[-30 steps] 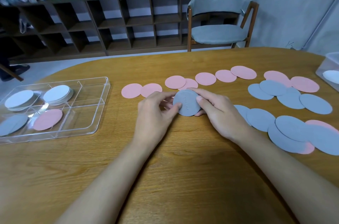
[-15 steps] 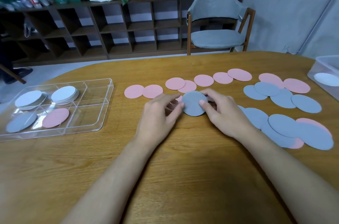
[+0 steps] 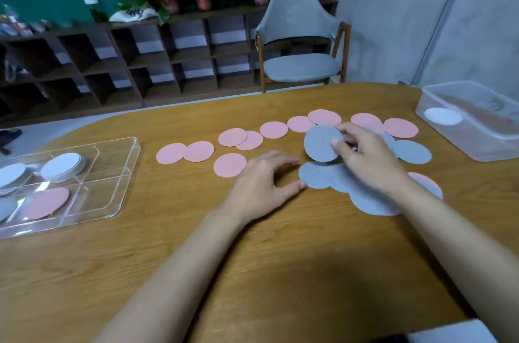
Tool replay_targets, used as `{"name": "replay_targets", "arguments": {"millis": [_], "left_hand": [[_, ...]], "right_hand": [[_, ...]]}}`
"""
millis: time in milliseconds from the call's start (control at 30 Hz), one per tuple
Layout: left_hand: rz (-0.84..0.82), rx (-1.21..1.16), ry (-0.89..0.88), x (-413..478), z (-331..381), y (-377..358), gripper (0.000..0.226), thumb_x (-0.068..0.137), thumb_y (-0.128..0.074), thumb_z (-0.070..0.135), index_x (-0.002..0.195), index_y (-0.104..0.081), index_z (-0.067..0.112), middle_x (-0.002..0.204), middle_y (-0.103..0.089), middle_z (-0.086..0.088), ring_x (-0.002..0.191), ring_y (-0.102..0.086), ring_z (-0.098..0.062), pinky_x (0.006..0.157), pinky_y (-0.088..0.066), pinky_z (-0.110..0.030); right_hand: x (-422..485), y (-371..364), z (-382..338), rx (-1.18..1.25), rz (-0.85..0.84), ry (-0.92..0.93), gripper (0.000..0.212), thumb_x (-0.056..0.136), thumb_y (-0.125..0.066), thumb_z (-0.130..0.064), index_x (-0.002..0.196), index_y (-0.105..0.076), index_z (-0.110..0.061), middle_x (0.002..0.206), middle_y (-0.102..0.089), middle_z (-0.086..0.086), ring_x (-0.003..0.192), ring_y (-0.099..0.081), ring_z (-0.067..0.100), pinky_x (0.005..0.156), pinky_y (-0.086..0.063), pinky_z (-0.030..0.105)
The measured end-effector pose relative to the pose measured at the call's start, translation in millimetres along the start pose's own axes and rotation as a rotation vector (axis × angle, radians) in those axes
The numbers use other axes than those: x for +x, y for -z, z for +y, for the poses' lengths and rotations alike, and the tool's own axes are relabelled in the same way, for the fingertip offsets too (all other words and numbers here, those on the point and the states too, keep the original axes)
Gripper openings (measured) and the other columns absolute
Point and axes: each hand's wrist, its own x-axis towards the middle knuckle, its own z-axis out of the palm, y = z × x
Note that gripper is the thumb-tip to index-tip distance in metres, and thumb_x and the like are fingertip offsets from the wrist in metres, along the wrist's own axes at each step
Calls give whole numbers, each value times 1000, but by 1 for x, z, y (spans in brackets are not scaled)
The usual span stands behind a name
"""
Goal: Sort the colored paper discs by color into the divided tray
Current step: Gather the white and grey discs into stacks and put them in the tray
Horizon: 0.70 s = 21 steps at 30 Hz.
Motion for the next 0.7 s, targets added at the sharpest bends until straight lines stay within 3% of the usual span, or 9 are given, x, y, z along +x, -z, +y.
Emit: {"name": "replay_targets", "arguments": {"millis": [167, 267, 333, 433, 567, 700], "left_hand": [[-88, -19, -20, 22, 21, -28, 59, 81, -82, 50, 133, -68, 26, 142, -63, 9, 133, -55, -7, 113, -41, -29], [-96, -41, -50, 27, 25, -37, 59, 80, -85, 49, 132, -69, 26, 139, -65, 12, 130, -54, -3, 108, -39, -22], [-94, -45, -76, 27, 23, -40, 55, 82, -83, 49, 131, -70, 28, 133, -69, 14, 125, -57, -3, 107, -43, -27], [-142, 9, -126, 27, 20, -42, 51, 90, -73, 53, 137, -65, 36, 144, -62, 14, 136, -52, -7, 109, -45, -41], [-266, 206, -195, 29, 21, -42, 45, 102, -50, 57, 146, -51, 48, 159, -44, 20, 146, -37, -9, 105, -39, -40], [-194, 217, -234, 30, 19, -41, 38, 100, -52, 58, 130, -69, 41, 144, -62, 12, 132, -53, -15, 94, -46, -44]], "right_hand": [[1, 7, 22, 7, 81, -42, 18, 102, -57, -22, 118, -65, -24, 104, -75, -2, 102, -68, 15, 93, -52, 39], [3, 9, 28, 32, 132, -53, 18, 102, -57, -21, 117, -66, -24, 105, -74, -7, 102, -66, 10, 87, -51, 31], [6, 11, 30, 49, 142, -69, 18, 103, -56, -22, 118, -65, -26, 108, -74, -8, 104, -66, 9, 82, -47, 26], [8, 12, 31, 8, 137, -79, 19, 104, -55, -24, 120, -64, -26, 107, -73, -8, 103, -65, 10, 82, -48, 28], [9, 9, 30, -46, 142, -73, 22, 104, -55, -24, 125, -63, -25, 94, -65, -19, 95, -61, 3, 76, -42, 14], [10, 8, 31, -65, 134, -62, 20, 104, -56, -25, 122, -64, -27, 90, -69, -12, 88, -61, 4, 72, -43, 21]]}}
